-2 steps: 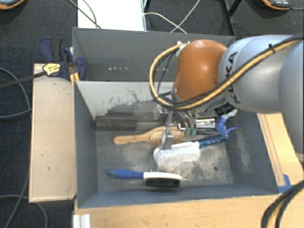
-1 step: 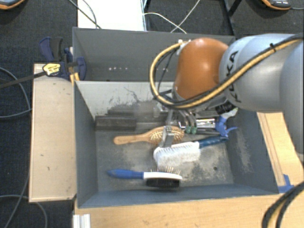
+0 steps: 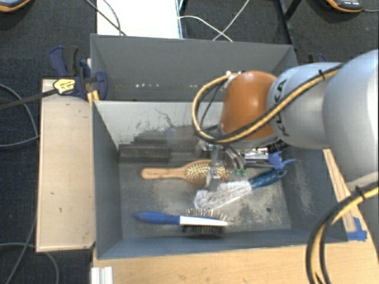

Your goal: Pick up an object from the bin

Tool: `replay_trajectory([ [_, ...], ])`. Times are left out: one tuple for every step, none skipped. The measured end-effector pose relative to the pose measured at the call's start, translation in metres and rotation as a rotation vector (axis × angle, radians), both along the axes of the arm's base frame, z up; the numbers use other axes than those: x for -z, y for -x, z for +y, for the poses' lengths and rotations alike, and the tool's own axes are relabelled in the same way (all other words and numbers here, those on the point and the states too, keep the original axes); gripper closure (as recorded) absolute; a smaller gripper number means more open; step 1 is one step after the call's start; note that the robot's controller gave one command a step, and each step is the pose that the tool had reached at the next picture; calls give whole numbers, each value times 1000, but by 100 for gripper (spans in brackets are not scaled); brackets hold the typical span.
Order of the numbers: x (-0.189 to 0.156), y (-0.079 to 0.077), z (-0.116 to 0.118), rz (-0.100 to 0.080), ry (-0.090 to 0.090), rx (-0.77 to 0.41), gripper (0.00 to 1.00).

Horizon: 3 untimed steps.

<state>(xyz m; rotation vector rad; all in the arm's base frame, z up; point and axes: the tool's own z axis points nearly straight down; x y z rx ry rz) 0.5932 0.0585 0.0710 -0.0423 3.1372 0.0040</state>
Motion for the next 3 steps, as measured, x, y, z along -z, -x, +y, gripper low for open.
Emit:
replay_trajectory([
  [-1,3,0,-9,-3,-48,0],
  [-1,0,0,-3,-2,-6,0],
  [-2,1,1,-8,-3,-34,0],
])
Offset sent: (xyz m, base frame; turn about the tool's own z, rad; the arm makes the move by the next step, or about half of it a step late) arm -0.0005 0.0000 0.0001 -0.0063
